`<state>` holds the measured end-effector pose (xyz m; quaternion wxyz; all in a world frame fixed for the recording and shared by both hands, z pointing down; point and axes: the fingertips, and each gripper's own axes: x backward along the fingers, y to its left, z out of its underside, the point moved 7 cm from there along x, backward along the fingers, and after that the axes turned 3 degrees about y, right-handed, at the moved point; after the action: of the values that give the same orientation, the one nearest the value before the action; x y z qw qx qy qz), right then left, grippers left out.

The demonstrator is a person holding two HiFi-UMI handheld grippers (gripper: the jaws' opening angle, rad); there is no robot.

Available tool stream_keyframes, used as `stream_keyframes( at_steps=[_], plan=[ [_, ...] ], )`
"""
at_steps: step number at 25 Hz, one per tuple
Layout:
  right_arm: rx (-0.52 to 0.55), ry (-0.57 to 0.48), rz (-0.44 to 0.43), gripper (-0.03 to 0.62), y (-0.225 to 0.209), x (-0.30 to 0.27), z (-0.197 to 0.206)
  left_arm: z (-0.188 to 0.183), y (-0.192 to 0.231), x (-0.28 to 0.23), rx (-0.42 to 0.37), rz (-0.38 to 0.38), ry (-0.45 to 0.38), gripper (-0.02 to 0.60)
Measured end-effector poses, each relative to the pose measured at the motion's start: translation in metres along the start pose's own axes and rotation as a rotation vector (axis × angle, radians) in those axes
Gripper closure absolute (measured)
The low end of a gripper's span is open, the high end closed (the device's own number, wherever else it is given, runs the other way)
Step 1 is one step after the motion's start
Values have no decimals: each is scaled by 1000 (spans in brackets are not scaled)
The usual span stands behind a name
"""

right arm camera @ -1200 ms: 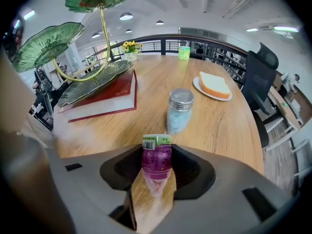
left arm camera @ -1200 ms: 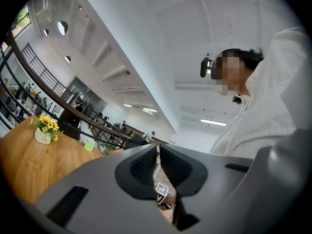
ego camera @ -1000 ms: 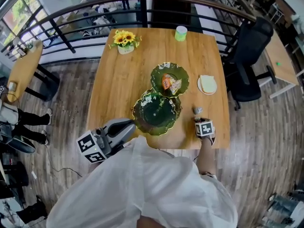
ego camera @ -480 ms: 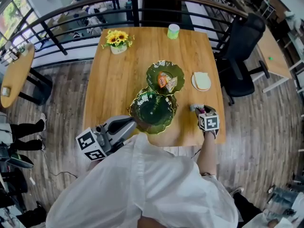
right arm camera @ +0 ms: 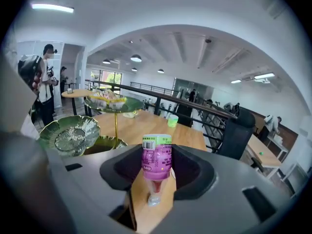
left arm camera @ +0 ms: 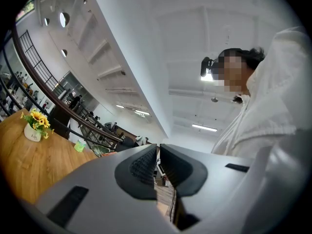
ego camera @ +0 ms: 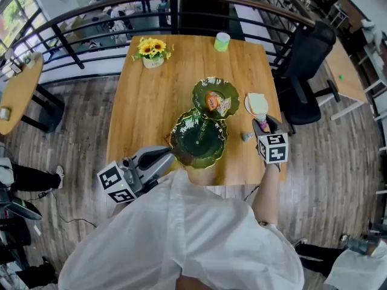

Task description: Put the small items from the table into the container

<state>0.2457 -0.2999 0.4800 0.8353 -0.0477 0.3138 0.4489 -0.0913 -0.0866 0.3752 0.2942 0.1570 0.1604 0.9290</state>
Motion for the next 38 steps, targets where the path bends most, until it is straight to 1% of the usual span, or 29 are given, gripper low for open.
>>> stream_keyframes(
  at_steps=[4,10,17,25,27,31,38],
  plan=[
    [76,-84,6,413,15,8,-42,-2,0,11,-3,-9,-14,572],
    [162,-158,-10,413,41,7,-85,-8,1,32,-14,-50,-41,572],
    [210,-207,-8,413,61,-3,-113,-15,2,55,-27,-96,-66,572],
    [318,-252,19,413,85,-29,-132,-20,4,75,-39,-156,-93,572],
    [312,-255,13,413,88,-34,-132,-20,4,76,-38,-161,-92,572],
    [239,-284,-31,401,85,-33,-132,-18,6,71,-33,-155,-83,572],
    [125,-362,-66,395,74,-6,-129,-15,10,61,-22,-111,-64,572]
  ],
)
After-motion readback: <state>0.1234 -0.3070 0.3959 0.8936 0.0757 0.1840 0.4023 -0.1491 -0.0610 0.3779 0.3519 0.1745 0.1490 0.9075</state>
